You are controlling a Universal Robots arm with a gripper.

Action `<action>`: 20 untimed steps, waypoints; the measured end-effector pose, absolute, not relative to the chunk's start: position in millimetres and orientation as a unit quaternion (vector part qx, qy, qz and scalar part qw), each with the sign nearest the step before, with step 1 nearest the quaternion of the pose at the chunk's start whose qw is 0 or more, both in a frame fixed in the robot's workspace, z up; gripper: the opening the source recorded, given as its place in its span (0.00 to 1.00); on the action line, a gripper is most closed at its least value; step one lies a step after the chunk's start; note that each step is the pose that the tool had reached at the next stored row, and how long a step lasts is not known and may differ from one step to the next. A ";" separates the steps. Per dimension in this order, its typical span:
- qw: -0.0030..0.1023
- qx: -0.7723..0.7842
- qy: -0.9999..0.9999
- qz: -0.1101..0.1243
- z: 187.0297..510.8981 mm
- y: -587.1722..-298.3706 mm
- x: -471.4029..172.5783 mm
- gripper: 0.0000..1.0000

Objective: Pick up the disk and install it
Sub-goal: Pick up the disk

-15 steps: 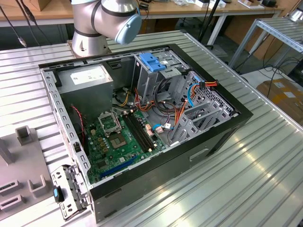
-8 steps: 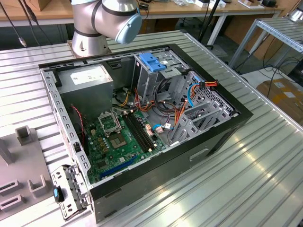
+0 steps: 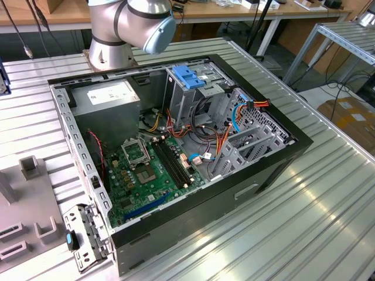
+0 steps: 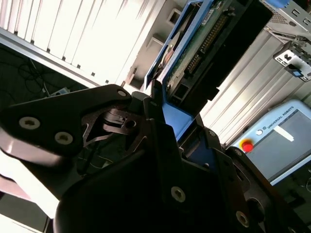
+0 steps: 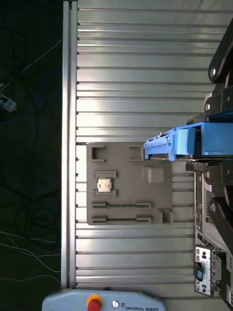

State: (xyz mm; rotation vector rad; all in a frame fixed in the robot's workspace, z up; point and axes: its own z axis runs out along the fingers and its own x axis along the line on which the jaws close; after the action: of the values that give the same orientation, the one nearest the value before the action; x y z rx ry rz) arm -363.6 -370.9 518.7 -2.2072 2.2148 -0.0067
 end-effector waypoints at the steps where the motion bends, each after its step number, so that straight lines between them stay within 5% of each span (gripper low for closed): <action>1: 0.007 -0.706 0.708 -0.002 518.7 -370.9 -360.7 0.37; 20: 0.007 -0.706 0.708 -0.002 518.7 -371.1 -295.8 0.37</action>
State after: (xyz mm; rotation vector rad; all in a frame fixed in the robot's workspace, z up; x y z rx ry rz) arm -295.8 -371.1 518.7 -2.2075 2.2145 -0.0067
